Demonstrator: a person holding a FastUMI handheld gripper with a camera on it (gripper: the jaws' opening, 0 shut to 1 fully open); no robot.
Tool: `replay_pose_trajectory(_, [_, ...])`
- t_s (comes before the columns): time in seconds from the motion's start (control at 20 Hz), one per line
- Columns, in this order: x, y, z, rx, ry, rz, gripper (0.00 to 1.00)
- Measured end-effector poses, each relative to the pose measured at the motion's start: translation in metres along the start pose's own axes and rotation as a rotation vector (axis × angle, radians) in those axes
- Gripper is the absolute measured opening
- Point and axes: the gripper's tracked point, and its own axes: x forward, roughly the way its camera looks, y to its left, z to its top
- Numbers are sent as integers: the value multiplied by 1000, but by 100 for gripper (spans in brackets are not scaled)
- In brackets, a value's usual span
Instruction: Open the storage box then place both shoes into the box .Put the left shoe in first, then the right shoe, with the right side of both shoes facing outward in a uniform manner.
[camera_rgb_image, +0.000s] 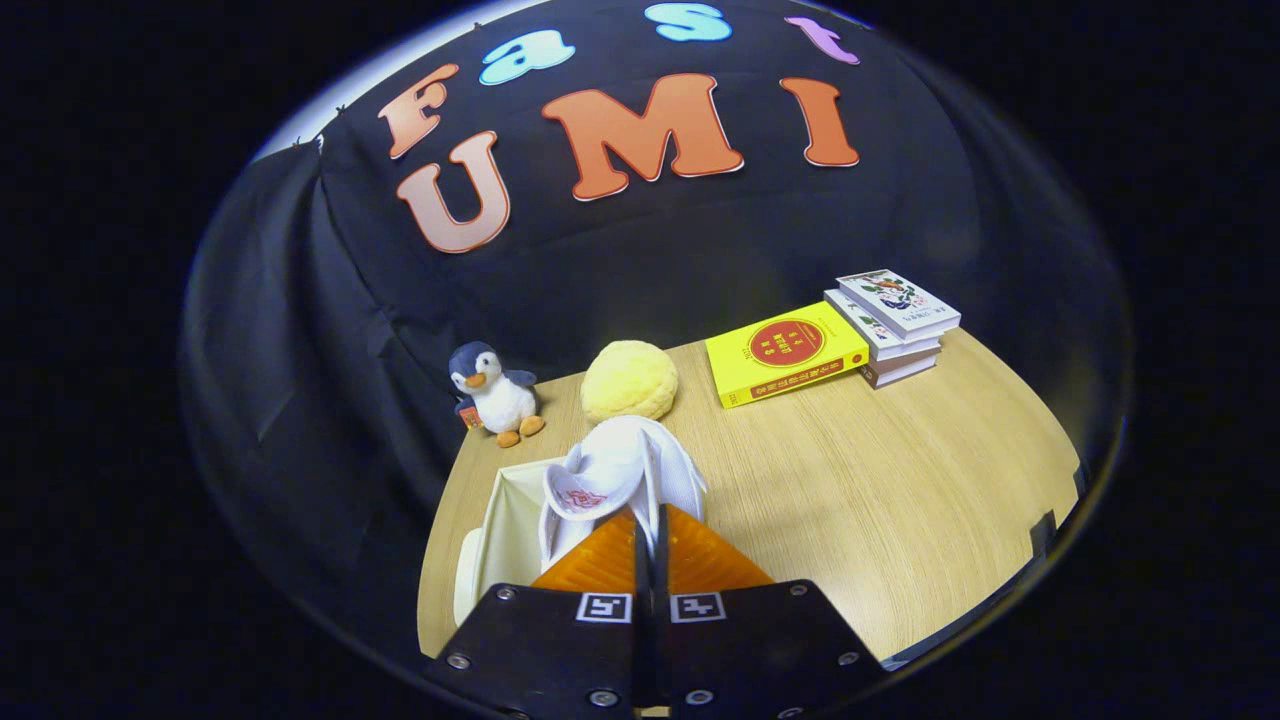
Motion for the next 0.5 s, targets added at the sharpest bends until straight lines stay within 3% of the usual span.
replay_pose_trajectory(0.5, [19, 10, -28, -104, -12, -54, 0])
